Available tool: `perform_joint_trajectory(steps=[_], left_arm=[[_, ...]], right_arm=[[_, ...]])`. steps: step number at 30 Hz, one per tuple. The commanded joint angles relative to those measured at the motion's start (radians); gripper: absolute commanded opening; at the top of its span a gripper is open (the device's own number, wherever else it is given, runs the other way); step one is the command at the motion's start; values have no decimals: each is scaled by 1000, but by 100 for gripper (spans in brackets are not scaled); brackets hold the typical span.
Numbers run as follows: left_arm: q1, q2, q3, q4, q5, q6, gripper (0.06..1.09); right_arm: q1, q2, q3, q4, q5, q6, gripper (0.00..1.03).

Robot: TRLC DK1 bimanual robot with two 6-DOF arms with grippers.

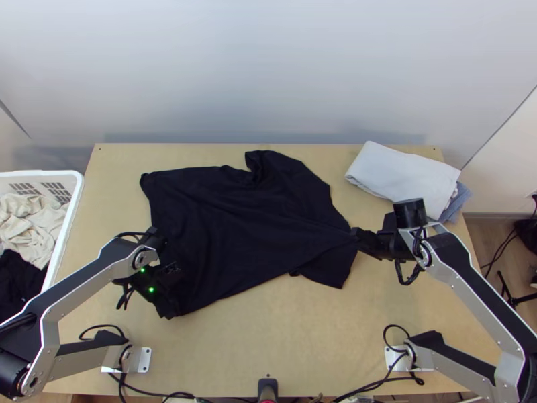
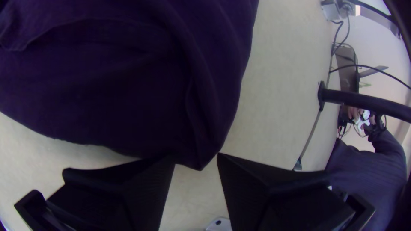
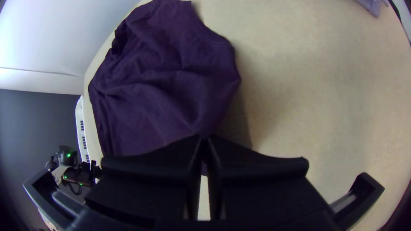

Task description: Fold the t-shirt

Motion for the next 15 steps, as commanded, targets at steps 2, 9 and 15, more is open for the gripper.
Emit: perform_joint_trajectory(steps=[2, 9, 15], left_arm=[[-37, 19, -2, 70, 28, -58, 47], [5, 15, -22, 137, 66, -113, 9], [260, 35, 203, 283, 66, -317, 9]], right_arm=[[0, 0, -10, 0, 2, -9, 3], [-6, -11, 13, 2, 2, -15, 3], [-58, -22, 160, 2, 2, -50, 3]])
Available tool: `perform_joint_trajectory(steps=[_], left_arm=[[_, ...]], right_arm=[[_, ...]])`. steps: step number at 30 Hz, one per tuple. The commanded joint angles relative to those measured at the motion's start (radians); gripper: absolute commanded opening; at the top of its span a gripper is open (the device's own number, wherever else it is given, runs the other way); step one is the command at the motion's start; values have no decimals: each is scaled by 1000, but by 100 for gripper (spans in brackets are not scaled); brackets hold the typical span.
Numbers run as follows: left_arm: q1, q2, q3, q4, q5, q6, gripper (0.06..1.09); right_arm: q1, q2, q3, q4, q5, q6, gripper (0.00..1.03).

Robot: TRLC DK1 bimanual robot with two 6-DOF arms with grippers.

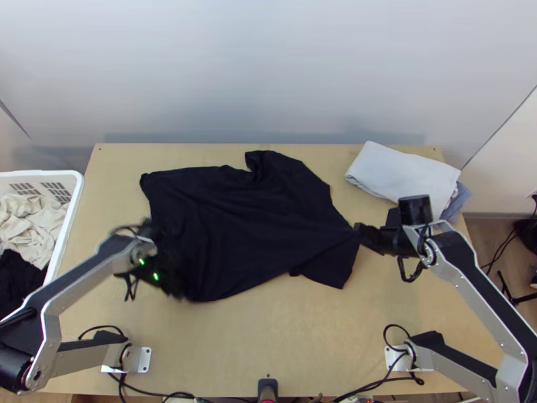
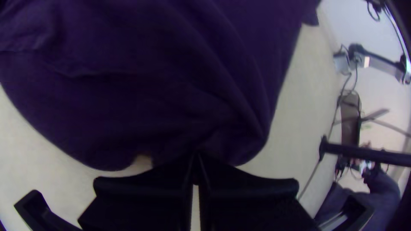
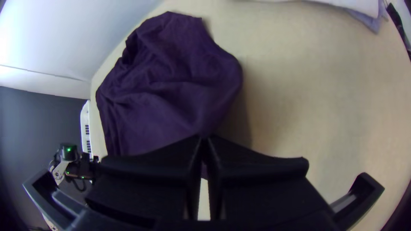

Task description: Fold the t-shirt

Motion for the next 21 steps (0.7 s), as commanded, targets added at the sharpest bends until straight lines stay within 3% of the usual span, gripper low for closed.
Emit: perform_joint_trajectory(steps=[1, 6, 9, 12, 21], left_arm=[[209, 11, 218, 129, 6, -221, 9], [281, -50, 416, 249, -17, -467, 9], [281, -122, 448, 410, -149, -566, 9], [288, -144, 482, 531, -262, -615, 9], [320, -182, 679, 772, -466, -648, 9]], right_arm=[[-39, -3, 154, 2, 5, -66, 3], [-40, 83, 370, 27, 51, -169, 3], [-40, 155, 482, 71, 126, -256, 3], [-57, 245, 622, 91, 177, -284, 3], [-83, 417, 1189, 145, 278, -391, 3]])
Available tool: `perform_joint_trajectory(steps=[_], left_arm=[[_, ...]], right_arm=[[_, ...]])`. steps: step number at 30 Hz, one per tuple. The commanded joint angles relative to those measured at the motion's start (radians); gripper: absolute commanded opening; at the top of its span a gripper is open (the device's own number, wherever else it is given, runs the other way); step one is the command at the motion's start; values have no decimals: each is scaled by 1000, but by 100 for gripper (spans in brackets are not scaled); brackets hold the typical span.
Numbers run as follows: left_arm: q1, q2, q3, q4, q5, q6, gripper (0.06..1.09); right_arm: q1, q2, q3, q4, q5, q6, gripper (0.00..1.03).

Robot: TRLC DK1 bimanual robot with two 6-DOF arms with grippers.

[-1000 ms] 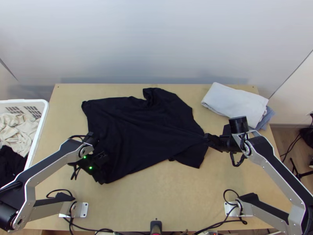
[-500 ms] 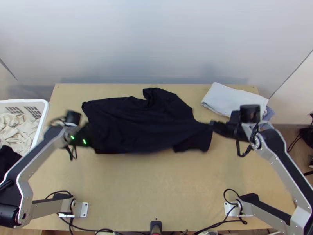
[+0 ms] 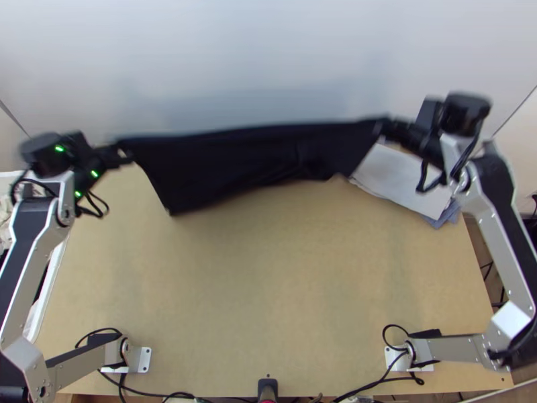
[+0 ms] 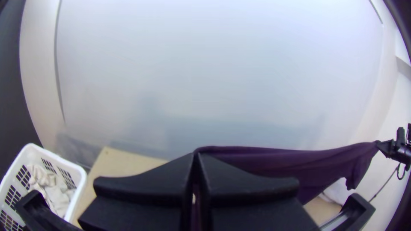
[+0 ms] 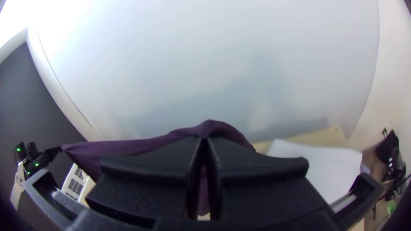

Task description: Fold the t-shirt

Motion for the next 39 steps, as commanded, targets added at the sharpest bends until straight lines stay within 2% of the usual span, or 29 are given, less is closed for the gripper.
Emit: perform_joint_trajectory(steps=[1, 7, 13, 16, 20, 25, 33, 36, 39], left_arm=[[25, -80, 155, 212, -165, -41, 9], [24, -247, 204, 262, -227, -45, 9], [24, -476, 112, 254, -241, -50, 9], [30, -582, 55, 215, -242, -39, 9], [33, -684, -6, 164, -242, -34, 9], [28, -730, -60, 84, -231, -22, 9], [-16, -822, -414, 8, -211, -21, 9], [-39, -822, -587, 14, -178, -18, 9], [-44, -776, -741, 87, -116, -11, 9]], right_arm=[[-17, 92, 425, 24, 82, -77, 3], [-23, -130, 515, 14, 89, -135, 3], [5, -477, 356, -91, 82, -201, 3], [6, -618, 299, -192, 59, -201, 3], [5, -716, 256, -298, 53, -199, 3], [-3, -754, 136, -302, 55, -192, 3], [18, -797, -364, -160, 53, -97, 3], [69, -797, -595, -60, 53, -77, 3], [97, -774, -804, 84, 52, -74, 3]])
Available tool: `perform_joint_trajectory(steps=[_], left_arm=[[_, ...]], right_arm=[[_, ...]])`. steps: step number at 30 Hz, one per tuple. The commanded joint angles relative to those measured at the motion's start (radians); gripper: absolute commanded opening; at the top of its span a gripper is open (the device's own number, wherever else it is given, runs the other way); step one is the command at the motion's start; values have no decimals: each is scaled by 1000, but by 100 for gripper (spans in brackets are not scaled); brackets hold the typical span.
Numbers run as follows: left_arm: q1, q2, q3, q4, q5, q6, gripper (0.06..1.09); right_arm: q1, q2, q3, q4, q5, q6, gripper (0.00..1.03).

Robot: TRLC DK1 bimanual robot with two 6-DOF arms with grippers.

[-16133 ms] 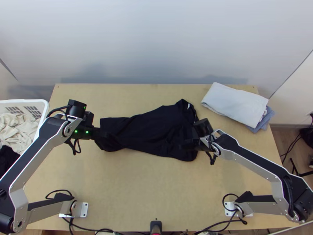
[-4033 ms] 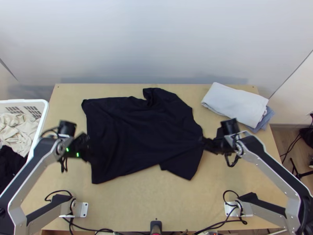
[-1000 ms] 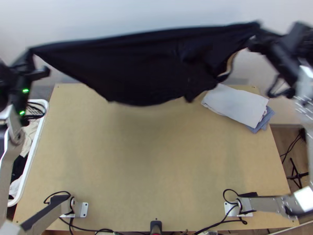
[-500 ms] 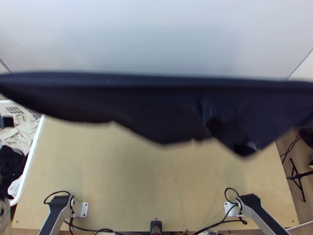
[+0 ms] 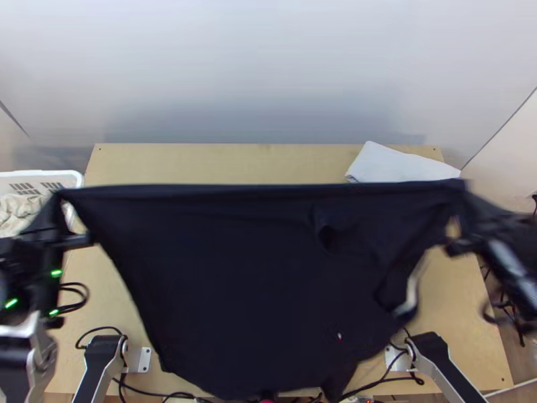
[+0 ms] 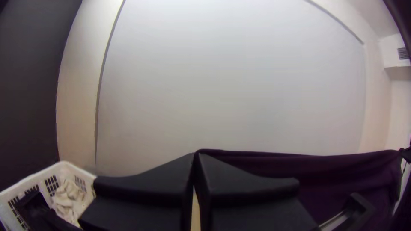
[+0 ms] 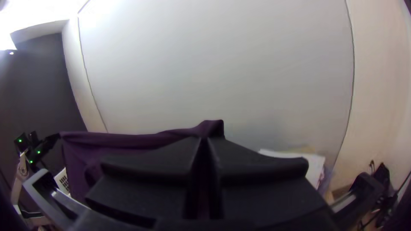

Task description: Fold the t-shirt

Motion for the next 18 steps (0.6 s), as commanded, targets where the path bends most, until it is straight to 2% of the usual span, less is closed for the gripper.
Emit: perform_joint_trajectory(steps=[1, 5, 11, 18], left_arm=[[-28, 35, -356, 113, 97, 11, 9], [-45, 227, -459, 325, 117, 25, 9], [-48, 523, -414, 518, 118, 25, 9], [-35, 909, -195, 575, 118, 16, 9]], right_arm=[[70, 25, -480, 248, -11, 34, 3], [73, 195, -615, 428, -11, 37, 3], [61, 402, -615, 606, -17, 37, 3], [49, 655, -499, 736, -19, 37, 3]])
